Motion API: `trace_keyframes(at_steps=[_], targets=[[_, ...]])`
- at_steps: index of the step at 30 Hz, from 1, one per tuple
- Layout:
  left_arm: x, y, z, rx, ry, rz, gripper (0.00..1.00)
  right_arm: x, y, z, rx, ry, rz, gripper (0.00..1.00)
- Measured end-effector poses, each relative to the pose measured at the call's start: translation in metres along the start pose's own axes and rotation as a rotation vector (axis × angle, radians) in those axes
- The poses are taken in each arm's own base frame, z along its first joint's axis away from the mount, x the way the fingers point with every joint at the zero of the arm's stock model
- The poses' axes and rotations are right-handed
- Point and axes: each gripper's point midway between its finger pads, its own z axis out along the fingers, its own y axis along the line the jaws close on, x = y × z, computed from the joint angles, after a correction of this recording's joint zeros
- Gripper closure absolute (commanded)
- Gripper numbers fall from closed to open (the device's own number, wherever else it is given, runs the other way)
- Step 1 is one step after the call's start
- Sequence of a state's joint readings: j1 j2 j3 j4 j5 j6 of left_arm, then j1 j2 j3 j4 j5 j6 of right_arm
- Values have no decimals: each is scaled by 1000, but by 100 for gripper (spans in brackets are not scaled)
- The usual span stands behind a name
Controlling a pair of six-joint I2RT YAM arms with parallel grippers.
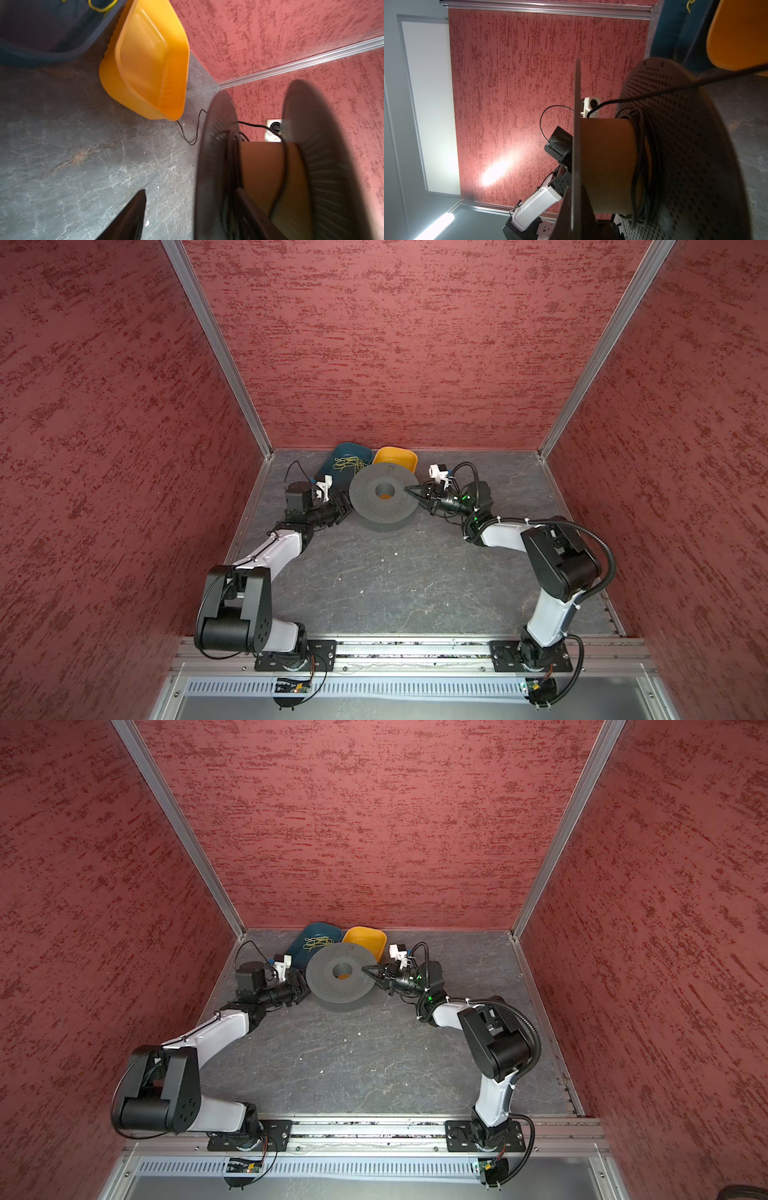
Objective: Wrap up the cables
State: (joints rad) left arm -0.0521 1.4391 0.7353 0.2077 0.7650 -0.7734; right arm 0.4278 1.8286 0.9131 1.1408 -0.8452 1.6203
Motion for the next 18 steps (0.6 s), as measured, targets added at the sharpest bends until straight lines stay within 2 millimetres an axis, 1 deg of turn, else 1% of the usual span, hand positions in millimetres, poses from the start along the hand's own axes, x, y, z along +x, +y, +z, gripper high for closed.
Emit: trace_keyframes(at_steps=[5, 16, 18], targets=[[-2, 0, 3, 9, 1, 8, 36, 0, 1, 0, -3, 0, 12, 100], [-6, -17, 5, 80, -18, 66, 34, 0, 4, 0, -15, 2, 9, 100], [-3, -16, 6, 87, -15, 68, 37, 0, 4, 0, -15, 2, 9, 100]])
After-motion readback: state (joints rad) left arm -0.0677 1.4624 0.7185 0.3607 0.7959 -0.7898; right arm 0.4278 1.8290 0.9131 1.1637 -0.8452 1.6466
